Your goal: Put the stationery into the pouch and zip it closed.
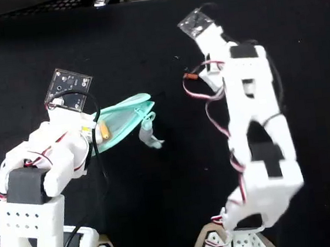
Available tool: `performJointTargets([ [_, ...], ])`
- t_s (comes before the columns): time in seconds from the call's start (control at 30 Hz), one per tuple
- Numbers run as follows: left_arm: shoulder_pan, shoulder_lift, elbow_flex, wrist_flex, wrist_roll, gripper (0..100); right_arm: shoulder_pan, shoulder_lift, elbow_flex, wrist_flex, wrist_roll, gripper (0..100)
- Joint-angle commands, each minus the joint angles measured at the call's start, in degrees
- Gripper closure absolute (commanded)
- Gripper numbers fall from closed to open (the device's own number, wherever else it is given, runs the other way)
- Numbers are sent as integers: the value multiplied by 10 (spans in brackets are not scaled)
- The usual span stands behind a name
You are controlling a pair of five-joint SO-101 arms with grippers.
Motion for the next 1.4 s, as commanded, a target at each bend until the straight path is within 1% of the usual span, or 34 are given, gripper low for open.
performJointTargets([
  [0.0, -4, 45, 54, -18, -4, 968, 6, 89, -107, -10, 17, 695],
  [0.07, -4, 45, 60, -25, -4, 968, 8, 145, -153, -10, 17, 665],
  [0.17, -4, 45, 62, -28, -5, 968, 11, 215, -218, 4, 19, 678],
  [0.33, -4, 45, 62, -28, -5, 968, -5, 294, -338, 91, 24, 694],
  [0.4, -4, 45, 62, -28, -5, 968, -11, 321, -381, 124, 48, 710],
  [0.53, -4, 45, 62, -26, -5, 968, -20, 386, -456, 154, 91, 785],
  [0.6, -4, 45, 62, -26, -5, 968, -19, 419, -487, 161, 93, 870],
  [0.67, -4, 45, 62, -25, -5, 968, -17, 442, -524, 191, 92, 990],
  [0.73, -4, 45, 62, -27, -5, 968, -12, 454, -565, 239, 92, 969],
  [0.8, -4, 45, 62, -27, -5, 968, -3, 457, -611, 284, 90, 987],
  [0.97, -4, 45, 62, -27, -5, 968, 24, 456, -786, 411, 15, 986],
  [1.0, -4, 45, 62, -27, -5, 968, 28, 457, -822, 425, 2, 986],
  [1.07, -4, 45, 62, -27, -5, 968, 47, 452, -860, 422, -47, 986],
  [1.17, -4, 45, 62, -26, -5, 968, 66, 445, -860, 423, -84, 986],
  [1.37, -4, 45, 62, -27, -5, 968, 91, 400, -753, 423, -93, 986],
])
